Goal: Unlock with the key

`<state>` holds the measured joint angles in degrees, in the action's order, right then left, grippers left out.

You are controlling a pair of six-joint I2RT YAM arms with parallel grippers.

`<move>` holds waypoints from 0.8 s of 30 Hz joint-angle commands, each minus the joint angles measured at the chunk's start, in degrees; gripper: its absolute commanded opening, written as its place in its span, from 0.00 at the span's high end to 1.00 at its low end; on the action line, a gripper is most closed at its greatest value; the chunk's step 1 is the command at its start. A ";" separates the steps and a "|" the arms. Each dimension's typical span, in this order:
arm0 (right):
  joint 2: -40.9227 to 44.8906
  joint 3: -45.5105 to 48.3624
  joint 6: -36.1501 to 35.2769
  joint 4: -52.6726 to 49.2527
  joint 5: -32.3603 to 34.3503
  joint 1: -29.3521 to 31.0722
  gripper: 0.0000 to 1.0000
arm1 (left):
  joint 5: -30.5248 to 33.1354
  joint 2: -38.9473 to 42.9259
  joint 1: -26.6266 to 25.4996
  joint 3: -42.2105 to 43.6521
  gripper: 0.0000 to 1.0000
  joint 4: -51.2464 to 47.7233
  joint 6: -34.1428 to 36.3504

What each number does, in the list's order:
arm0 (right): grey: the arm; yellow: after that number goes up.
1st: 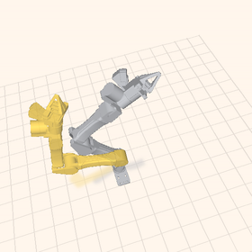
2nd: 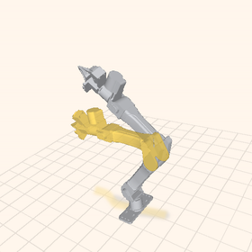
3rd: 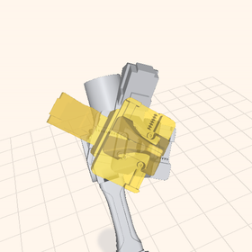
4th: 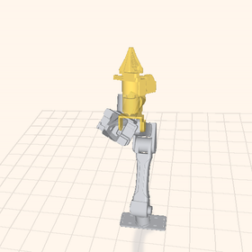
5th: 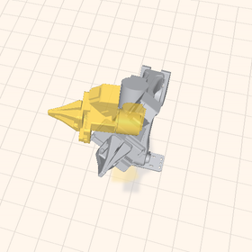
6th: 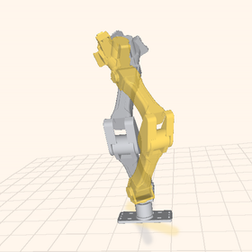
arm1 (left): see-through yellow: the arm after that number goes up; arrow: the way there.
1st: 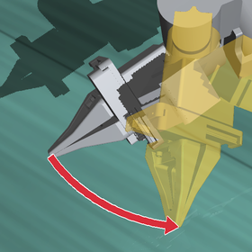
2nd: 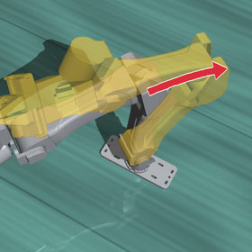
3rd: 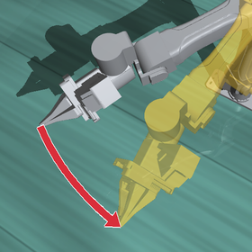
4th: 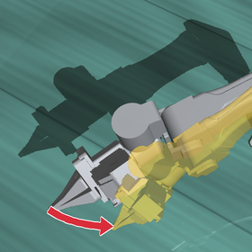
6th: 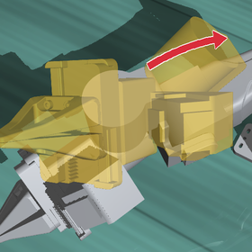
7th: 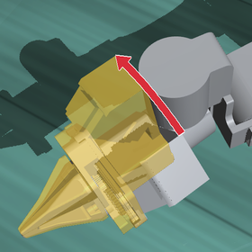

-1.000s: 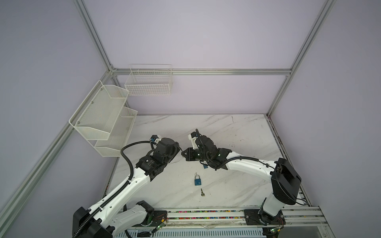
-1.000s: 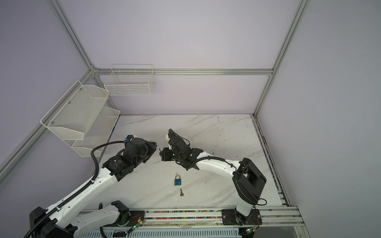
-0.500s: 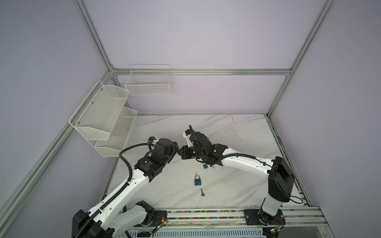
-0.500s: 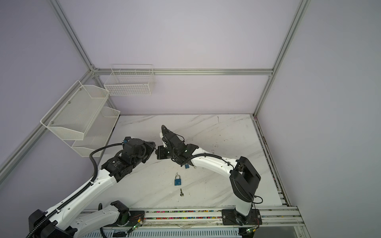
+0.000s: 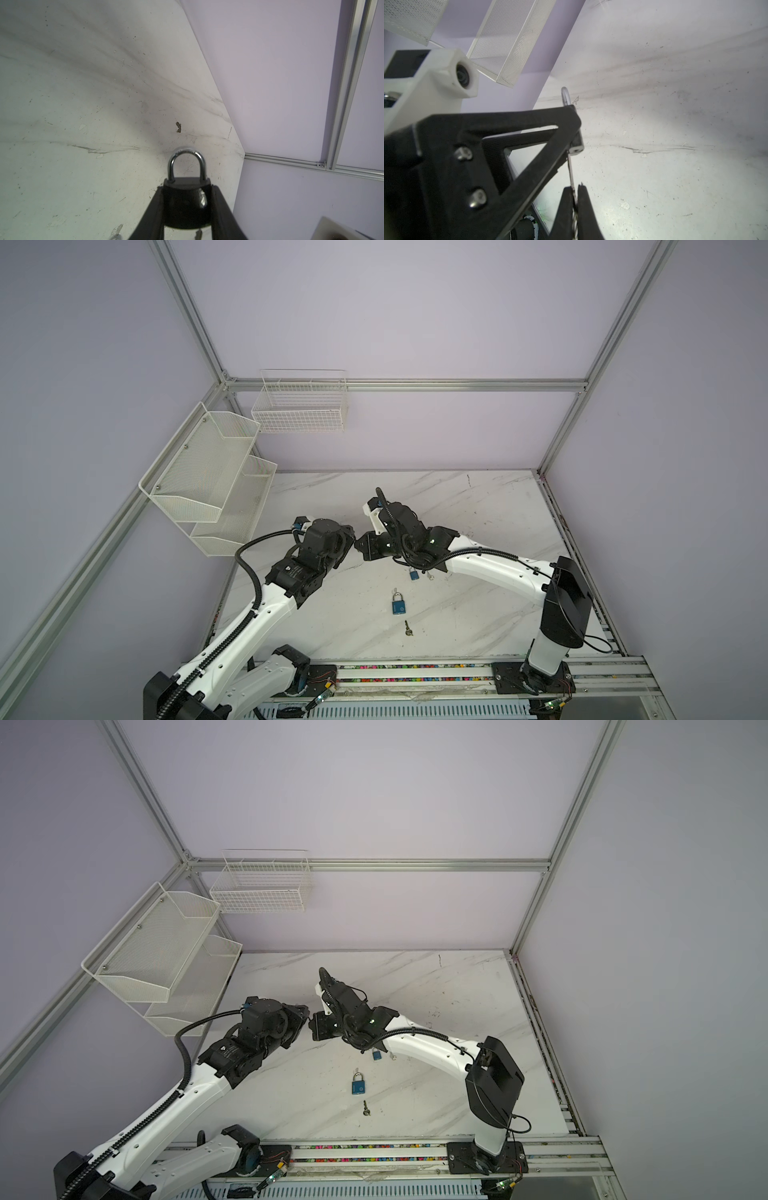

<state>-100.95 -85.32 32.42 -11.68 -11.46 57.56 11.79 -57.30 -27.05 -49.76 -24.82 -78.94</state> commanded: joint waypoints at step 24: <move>0.07 -2.07 -4.94 -7.74 5.31 0.40 1.00 | -2.31 3.07 1.12 2.12 0.98 2.61 -0.53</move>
<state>-101.32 -86.02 28.75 -16.84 -7.75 58.02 9.28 -55.61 -26.26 -49.69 -24.84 -78.94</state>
